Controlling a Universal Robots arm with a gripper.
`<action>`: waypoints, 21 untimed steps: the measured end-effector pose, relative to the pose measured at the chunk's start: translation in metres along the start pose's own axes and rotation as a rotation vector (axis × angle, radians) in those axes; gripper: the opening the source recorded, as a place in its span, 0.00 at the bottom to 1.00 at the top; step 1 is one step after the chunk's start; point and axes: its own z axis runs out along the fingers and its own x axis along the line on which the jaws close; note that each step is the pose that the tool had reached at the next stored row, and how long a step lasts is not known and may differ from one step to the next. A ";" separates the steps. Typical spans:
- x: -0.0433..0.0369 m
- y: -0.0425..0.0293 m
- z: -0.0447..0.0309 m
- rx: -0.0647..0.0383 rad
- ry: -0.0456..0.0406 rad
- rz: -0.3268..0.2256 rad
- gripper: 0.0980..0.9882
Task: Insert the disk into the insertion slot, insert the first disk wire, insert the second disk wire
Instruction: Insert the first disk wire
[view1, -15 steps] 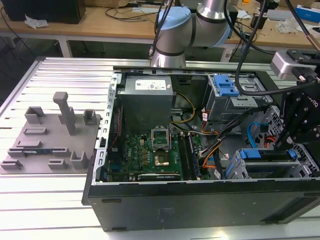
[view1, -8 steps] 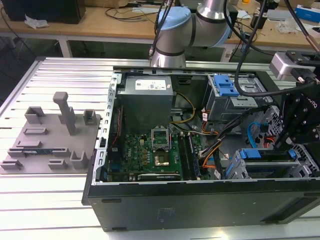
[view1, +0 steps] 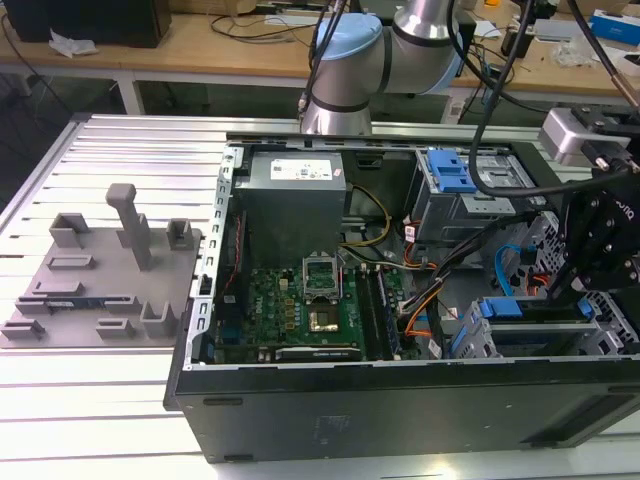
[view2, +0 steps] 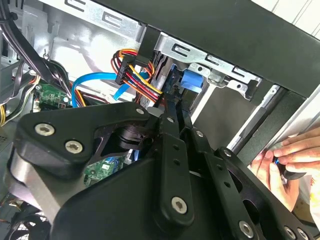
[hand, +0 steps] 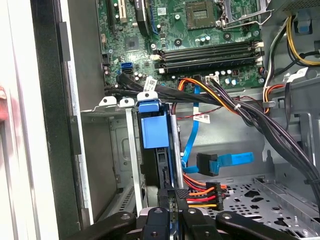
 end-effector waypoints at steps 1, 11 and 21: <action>-0.0001 0.0000 0.0006 0.000 0.0002 0.000 0.07; -0.0003 0.0003 0.0049 0.000 -0.0004 -0.004 0.09; 0.0018 0.0004 -0.0288 0.001 -0.0004 -0.004 0.23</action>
